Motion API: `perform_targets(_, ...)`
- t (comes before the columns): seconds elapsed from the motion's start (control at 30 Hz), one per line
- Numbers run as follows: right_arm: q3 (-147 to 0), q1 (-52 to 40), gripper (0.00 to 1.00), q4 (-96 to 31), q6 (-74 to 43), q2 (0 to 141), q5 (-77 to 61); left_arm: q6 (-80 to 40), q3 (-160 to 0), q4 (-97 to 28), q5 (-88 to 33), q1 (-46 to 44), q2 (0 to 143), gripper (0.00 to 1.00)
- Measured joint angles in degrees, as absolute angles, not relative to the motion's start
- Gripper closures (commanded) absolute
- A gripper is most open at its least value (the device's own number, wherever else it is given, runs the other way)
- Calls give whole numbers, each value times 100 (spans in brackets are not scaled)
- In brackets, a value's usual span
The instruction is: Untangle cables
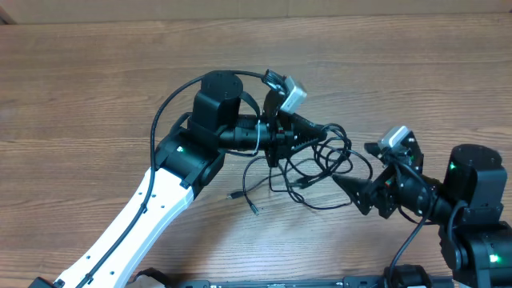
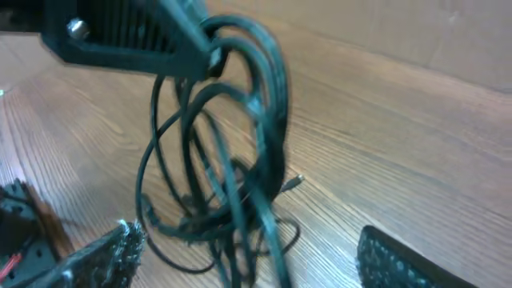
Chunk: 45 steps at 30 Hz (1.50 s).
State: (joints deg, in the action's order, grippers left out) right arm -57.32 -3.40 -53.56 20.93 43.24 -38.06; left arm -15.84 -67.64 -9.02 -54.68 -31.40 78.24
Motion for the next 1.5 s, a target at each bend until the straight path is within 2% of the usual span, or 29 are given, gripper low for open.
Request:
perform_targets(0.07,-5732,-342,23,-5247,2095,4324,-3787,-1518,-6764,-899,-5649,-3140,7824,96)
perform_targets(0.23,-5732,-342,80,-5227,2078,4324,-3920,-1455,-6764,-899,-5826,-3142,7824,96)
perform_targets(0.27,-5732,-342,94,-5221,2084,4324,-3994,-1455,-6764,-899,-5833,-3148,7824,96)
perform_targets(0.3,-5732,-342,96,-5227,2082,4324,-4060,-1455,-6764,-899,-5833,-3153,7824,96)
perform_targets(0.77,-5732,-342,96,-5323,2082,4324,-4305,-1461,-6764,-598,-5828,-3568,7824,96)
perform_targets(0.83,-5732,-340,96,-5319,2060,4324,-4303,-1461,-6764,-596,-5828,-3662,7824,85)
perform_targets(1.0,-5732,-342,96,-5317,1968,4324,-4305,-1481,-6764,-620,-5833,-3680,7824,77)
perform_targets(1.07,-5732,-342,96,-5315,1951,4324,-4305,-1481,-6764,-663,-5835,-3680,7824,69)
perform_targets(1.33,-5732,-342,96,-5212,1946,4324,-4287,-1485,-6764,-766,-6047,-3752,7824,57)
perform_targets(1.4,-5732,-342,96,-5207,1949,4324,-4287,-1481,-6764,-766,-6119,-3752,7824,58)
perform_targets(1.43,-5732,-342,96,-5207,1946,4324,-4289,-1481,-6764,-768,-6141,-3752,7824,66)
perform_targets(1.5,-5732,-342,96,-5207,1931,4324,-4305,-1472,-6764,-766,-6169,-3752,7824,96)
